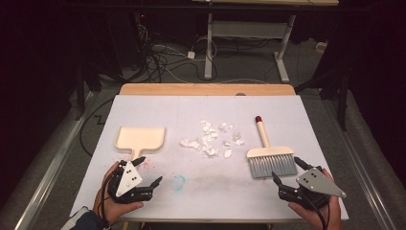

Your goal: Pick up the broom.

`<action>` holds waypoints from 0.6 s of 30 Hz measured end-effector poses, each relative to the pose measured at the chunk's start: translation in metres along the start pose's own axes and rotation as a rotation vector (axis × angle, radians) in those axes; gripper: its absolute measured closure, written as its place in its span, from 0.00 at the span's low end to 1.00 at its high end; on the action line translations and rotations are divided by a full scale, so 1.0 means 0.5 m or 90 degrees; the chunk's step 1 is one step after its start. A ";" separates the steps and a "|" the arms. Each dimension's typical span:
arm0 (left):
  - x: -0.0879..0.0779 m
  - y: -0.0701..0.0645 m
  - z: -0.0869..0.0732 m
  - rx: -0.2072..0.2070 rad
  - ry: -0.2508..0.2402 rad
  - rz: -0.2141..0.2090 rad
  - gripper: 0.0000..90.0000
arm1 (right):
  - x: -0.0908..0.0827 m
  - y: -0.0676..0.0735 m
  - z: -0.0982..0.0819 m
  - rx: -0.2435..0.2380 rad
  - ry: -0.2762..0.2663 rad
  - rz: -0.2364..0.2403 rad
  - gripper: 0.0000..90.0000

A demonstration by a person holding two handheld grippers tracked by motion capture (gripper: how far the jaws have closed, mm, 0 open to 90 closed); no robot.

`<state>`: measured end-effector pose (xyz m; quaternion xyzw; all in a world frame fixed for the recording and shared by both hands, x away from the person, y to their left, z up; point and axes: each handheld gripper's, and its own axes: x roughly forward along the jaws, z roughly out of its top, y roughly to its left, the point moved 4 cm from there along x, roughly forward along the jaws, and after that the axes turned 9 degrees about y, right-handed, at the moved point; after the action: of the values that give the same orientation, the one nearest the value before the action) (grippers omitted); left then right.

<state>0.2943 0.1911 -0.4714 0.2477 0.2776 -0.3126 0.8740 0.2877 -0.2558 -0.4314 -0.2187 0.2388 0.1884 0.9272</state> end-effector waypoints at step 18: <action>0.022 -0.011 -0.007 0.027 0.038 -0.012 0.22 | 0.057 -0.078 -0.016 0.092 0.122 0.036 0.32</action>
<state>0.2967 0.1848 -0.4825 0.2728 0.2992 -0.3191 0.8569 0.3260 -0.2854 -0.4402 -0.1618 0.3457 0.1753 0.9075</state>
